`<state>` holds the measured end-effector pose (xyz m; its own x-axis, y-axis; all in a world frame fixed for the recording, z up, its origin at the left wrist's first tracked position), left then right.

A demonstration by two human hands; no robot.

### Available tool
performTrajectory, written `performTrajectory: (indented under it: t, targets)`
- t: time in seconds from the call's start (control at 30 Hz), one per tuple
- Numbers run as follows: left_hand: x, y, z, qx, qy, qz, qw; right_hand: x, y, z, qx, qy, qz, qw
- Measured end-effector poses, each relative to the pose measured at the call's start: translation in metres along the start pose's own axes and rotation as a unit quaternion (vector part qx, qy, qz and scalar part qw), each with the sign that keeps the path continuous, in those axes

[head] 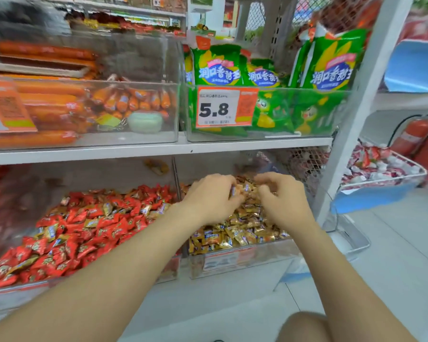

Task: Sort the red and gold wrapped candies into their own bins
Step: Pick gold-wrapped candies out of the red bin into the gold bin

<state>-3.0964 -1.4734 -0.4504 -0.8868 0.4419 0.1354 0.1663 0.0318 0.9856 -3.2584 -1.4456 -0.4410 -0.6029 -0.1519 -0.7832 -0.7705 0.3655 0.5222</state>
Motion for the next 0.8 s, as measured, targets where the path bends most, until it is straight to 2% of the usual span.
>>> performTrajectory:
  t: [0.07, 0.13, 0.2, 0.27, 0.4, 0.47, 0.57, 0.67, 0.8]
  targets:
    - [0.003, -0.003, 0.002, -0.020, -0.019, -0.078, 0.997, -0.012, -0.005, 0.002, -0.006, 0.007, -0.014, 1.000]
    - [0.001, 0.021, 0.018, 0.059, -0.035, -0.104, 0.992, -0.034, -0.019, 0.006, -0.044, 0.021, -0.043, 0.998]
    - [-0.012, 0.047, 0.048, 0.146, -0.039, -0.074, 0.986, -0.062, -0.040, 0.014, -0.096, 0.043, -0.079, 0.991]
    - [-0.047, 0.059, 0.078, 0.174, -0.002, -0.050, 0.984, -0.089, -0.063, 0.024, -0.143, 0.056, -0.097, 0.983]
    - [-0.152, 0.050, 0.117, 0.108, 0.124, -0.012, 0.986, -0.138, -0.122, 0.046, -0.230, 0.116, -0.069, 0.964]
    - [-0.195, 0.040, 0.127, 0.057, 0.162, -0.020, 0.985, -0.154, -0.156, 0.053, -0.277, 0.154, -0.008, 0.948]
    - [-0.229, 0.018, 0.130, -0.020, 0.146, -0.044, 0.988, -0.157, -0.200, 0.052, -0.338, 0.184, 0.156, 0.910]
    - [-0.244, -0.006, 0.132, -0.113, 0.137, -0.029, 0.984, -0.145, -0.226, 0.047, -0.389, 0.160, 0.266, 0.867]
    - [-0.261, -0.015, 0.124, -0.121, 0.116, -0.023, 0.986, -0.140, -0.245, 0.046, -0.441, 0.132, 0.317, 0.829]
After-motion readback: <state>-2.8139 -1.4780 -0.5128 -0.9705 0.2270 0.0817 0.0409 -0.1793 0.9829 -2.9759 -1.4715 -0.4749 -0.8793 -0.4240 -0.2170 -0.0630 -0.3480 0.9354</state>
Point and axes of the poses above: each hand's wrist, its own z-axis away from the middle knuckle, its own y-axis out of the back of the hand, x = y × z, the point moved 10 cm from there along -z, towards the middle knuckle, and after that the axes turned 12 degrees about -z, right-handed, at the moved point
